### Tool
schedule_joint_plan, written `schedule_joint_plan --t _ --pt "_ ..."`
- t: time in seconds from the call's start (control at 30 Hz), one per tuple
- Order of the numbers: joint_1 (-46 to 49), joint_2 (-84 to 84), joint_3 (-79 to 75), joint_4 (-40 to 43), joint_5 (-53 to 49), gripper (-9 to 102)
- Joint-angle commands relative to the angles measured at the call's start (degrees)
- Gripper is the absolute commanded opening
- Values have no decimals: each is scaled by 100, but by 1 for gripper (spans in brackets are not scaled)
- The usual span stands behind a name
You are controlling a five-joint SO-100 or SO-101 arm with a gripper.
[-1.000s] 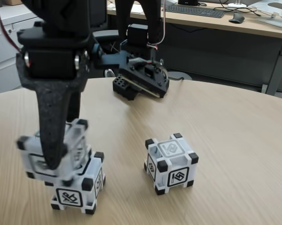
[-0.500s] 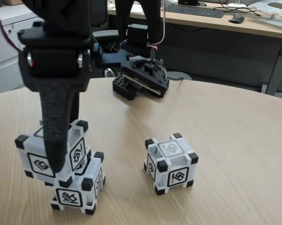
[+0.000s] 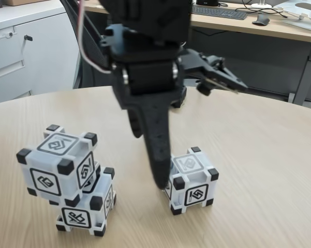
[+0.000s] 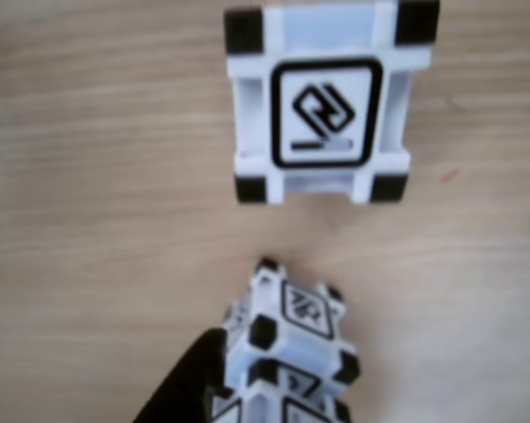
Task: Stack cubes from left to right.
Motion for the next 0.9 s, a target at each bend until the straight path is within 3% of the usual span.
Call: schedule_joint_plan --t 0.0,0.87 --pt "-316 158 -70 158 62 41" --pt "-923 -431 -44 264 167 40"
